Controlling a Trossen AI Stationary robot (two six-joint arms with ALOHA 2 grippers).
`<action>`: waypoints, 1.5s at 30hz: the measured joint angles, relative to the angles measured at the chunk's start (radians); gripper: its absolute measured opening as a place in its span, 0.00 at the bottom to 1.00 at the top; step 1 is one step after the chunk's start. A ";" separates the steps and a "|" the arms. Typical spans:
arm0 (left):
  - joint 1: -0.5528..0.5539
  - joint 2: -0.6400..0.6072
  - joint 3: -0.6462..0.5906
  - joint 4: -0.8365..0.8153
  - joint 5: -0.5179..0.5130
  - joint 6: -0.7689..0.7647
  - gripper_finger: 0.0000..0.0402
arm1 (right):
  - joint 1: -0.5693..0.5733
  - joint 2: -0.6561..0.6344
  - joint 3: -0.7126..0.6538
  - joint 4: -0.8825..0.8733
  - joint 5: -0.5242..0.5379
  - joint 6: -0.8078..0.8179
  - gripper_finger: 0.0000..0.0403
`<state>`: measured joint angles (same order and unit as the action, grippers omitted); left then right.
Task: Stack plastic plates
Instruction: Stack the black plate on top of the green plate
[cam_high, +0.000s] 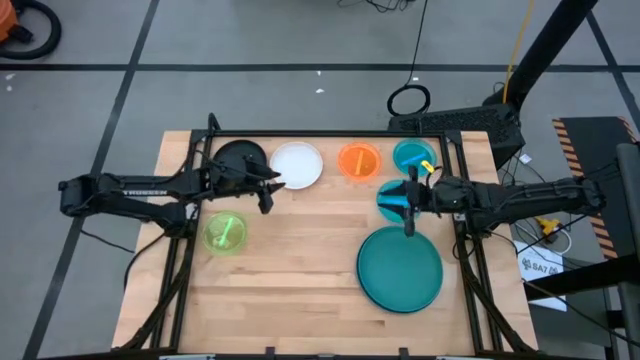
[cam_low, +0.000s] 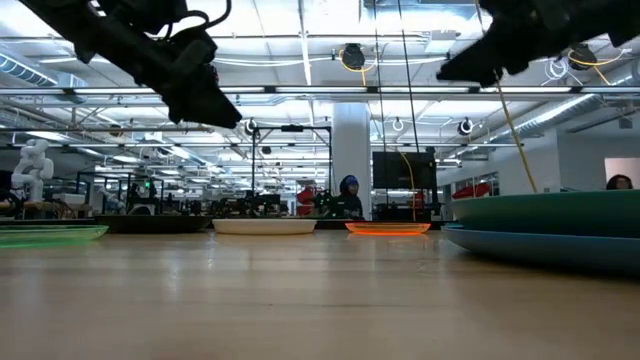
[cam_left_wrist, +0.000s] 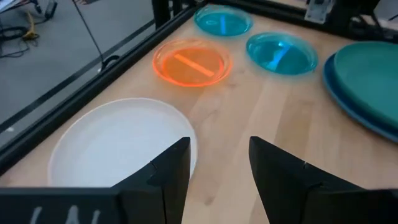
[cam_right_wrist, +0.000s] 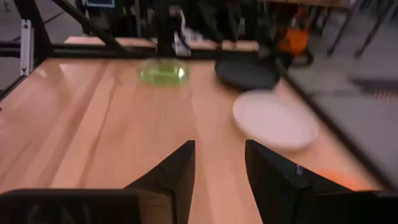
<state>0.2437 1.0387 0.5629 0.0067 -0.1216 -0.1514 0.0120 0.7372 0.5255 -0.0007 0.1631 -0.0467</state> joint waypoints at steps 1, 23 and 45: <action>-0.004 0.008 0.000 0.016 0.000 -0.008 0.42 | 0.000 0.000 0.017 0.001 0.000 -0.031 0.33; -0.035 0.132 0.000 0.093 -0.034 -0.171 0.42 | 0.000 -0.033 0.101 0.007 -0.005 -0.235 0.33; 0.263 0.500 0.439 -0.892 -0.138 -0.056 0.42 | 0.000 -0.053 0.100 -0.027 -0.006 -0.256 0.33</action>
<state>0.5068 1.5387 1.0019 -0.8854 -0.2597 -0.2075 0.0120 0.6842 0.6255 -0.0280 0.1570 -0.3031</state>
